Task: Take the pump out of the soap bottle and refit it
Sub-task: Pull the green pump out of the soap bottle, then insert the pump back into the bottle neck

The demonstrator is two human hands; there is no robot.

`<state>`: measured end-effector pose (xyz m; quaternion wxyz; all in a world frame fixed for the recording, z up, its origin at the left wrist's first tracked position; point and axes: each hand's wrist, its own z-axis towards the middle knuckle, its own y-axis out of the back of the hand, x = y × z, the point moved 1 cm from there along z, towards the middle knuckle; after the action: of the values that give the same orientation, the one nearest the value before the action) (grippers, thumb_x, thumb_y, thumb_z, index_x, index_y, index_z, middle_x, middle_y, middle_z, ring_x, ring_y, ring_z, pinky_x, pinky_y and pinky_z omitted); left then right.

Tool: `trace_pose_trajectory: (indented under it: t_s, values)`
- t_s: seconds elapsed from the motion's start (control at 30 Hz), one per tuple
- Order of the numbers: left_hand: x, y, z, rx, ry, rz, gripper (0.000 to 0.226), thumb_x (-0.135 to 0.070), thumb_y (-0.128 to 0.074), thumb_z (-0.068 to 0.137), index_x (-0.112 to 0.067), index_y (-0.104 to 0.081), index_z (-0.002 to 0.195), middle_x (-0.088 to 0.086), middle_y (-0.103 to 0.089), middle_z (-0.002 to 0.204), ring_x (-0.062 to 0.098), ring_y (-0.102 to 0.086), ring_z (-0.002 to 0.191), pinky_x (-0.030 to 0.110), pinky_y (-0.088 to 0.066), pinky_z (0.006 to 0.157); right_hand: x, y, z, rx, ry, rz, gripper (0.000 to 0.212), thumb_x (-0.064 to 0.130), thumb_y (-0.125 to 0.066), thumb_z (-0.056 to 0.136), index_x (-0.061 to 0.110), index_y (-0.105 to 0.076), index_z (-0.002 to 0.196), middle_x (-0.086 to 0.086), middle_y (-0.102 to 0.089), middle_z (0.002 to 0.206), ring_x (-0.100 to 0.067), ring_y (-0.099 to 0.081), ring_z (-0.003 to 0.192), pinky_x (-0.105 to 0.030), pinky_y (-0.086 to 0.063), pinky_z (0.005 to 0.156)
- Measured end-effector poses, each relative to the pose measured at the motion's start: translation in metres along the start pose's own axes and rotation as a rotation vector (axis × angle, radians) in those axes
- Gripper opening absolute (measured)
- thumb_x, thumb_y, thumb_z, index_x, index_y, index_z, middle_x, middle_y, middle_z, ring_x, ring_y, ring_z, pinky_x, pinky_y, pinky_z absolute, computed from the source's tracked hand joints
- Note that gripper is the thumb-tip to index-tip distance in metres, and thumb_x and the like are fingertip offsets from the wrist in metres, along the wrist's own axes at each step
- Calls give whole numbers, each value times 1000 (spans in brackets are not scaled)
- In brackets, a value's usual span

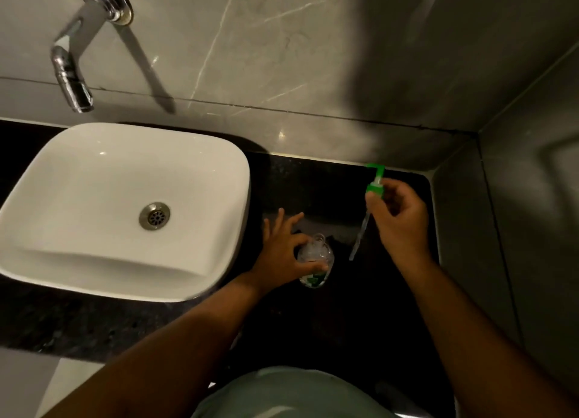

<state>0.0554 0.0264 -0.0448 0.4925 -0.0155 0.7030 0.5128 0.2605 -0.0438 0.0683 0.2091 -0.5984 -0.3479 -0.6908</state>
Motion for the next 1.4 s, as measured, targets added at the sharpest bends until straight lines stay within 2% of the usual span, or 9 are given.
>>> trace_pose_trajectory:
  t_s: [0.1, 0.3, 0.4, 0.67, 0.83, 0.97, 1.13, 1.27, 1.4]
  values:
    - [-5, -2, -1, 6, 2, 27, 62, -80, -65, 61, -34, -68, 103, -9, -25, 156, 6, 17, 144, 40, 29, 108, 35, -7, 7, -34, 116, 91, 19, 29, -69, 81, 44, -65, 92, 18, -70, 82, -3, -66, 75, -14, -51, 64]
    - [-10, -3, 0, 30, 31, 34, 62, -76, -67, 62, -32, -69, 105, -9, -26, 156, 4, 15, 142, 45, 28, 107, 38, -28, 4, 13, 191, -27, 17, 34, -68, 80, 41, -62, 94, 19, -60, 76, -2, -56, 65, -14, -46, 57]
    - [-11, -3, 2, 55, 16, 46, 63, -78, -65, 62, -31, -67, 104, -8, -25, 157, 6, 13, 143, 49, 27, 108, 23, -32, -6, 56, 212, -141, 25, 39, -66, 82, 40, -60, 106, 20, -63, 88, -5, -60, 77, -19, -50, 65]
    - [-11, -4, 6, 52, 7, 63, 68, -84, -56, 62, -33, -67, 105, -6, -27, 157, 9, 5, 146, 50, 25, 109, -21, -42, -36, 199, -7, -246, 29, 33, -73, 77, 33, -60, 104, 11, -66, 97, -4, -63, 89, -24, -53, 75]
    - [-11, -6, 5, 45, 40, 33, 66, -83, -55, 61, -34, -66, 103, -7, -35, 152, 14, -4, 147, 53, 22, 109, -43, -41, -50, 317, -124, -400, 26, 34, -76, 73, 37, -55, 88, 20, -59, 81, 9, -56, 77, -8, -39, 60]
    - [-10, -8, 5, 59, 32, 48, 65, -80, -56, 63, -35, -66, 109, -9, -36, 151, 13, -5, 147, 51, 25, 107, -47, -38, -53, 313, -144, -407, 25, 40, -75, 72, 42, -53, 84, 21, -60, 81, 10, -57, 78, -12, -41, 61]
    - [-13, -5, 4, 85, 55, 49, 73, -77, -59, 66, -31, -62, 123, -12, -38, 149, 13, -9, 146, 53, 22, 109, -47, -33, -51, 376, -218, -223, 48, 27, -78, 76, 34, -55, 117, 22, -60, 103, 2, -60, 100, -8, -48, 76]
    - [-16, -3, 3, 86, 42, 44, 81, -81, -58, 62, -35, -58, 128, -15, -40, 147, 12, -12, 146, 48, 26, 107, -38, -29, -43, 403, -225, 33, 62, 8, -71, 83, 16, -45, 138, 2, -62, 123, -5, -62, 111, -24, -53, 91]
    - [-14, -4, 3, 91, 35, 49, 81, -80, -59, 64, -38, -52, 133, -15, -39, 148, 11, -11, 146, 50, 26, 108, -32, -30, -32, 455, -199, -59, 54, 9, -73, 82, 22, -52, 130, -5, -70, 111, -13, -67, 102, -38, -56, 91]
